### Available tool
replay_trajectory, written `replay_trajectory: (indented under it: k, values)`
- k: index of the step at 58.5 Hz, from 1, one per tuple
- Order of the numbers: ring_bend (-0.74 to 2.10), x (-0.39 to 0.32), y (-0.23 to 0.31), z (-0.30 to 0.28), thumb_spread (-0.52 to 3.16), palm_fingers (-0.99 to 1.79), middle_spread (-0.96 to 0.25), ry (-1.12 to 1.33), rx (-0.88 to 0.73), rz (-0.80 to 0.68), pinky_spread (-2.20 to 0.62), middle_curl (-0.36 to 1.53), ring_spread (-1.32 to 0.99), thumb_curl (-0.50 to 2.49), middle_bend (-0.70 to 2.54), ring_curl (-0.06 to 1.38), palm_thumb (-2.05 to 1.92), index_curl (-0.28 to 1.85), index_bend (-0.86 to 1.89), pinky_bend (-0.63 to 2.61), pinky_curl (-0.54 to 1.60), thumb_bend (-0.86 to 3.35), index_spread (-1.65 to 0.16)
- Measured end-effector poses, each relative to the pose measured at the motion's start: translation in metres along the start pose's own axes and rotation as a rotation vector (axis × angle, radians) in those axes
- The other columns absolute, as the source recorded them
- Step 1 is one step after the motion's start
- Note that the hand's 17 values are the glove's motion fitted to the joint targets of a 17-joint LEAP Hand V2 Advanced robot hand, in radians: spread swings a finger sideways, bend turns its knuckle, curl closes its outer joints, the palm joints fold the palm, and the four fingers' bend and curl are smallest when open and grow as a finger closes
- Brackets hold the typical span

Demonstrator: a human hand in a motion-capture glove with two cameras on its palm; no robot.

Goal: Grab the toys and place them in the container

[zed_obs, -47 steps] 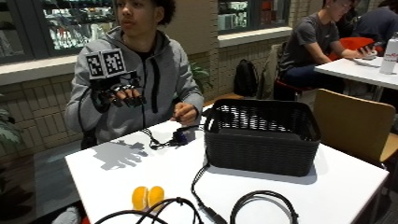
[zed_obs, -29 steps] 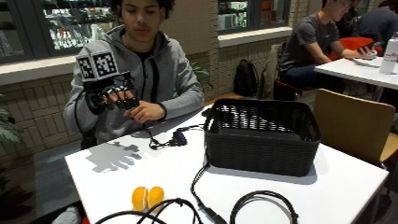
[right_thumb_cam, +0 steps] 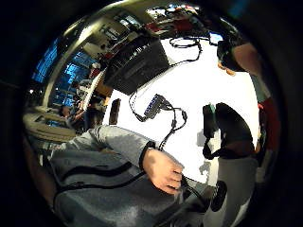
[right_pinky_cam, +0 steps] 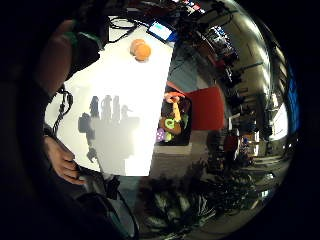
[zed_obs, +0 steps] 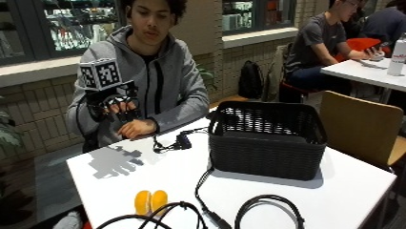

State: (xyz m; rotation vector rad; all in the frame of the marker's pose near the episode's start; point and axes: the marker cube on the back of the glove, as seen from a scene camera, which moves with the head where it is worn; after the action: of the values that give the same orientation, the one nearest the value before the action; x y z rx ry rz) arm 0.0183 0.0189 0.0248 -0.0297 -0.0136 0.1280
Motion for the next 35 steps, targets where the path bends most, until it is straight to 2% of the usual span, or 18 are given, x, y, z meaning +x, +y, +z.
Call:
replay_trajectory:
  k: [12,35]
  values:
    - [0.30,0.000,-0.012,0.004,1.59,0.49,-0.04,-0.005,-0.012,-0.017,-0.06,0.30,-0.19,0.32,0.36,0.17,0.28,0.35,0.26,0.47,0.29,0.54,-0.25]
    - [0.38,0.036,-0.070,0.028,1.57,0.39,-0.03,-0.033,-0.088,0.006,-0.06,0.35,-0.19,0.33,0.35,0.21,0.22,0.36,0.16,0.56,0.34,0.53,-0.28]
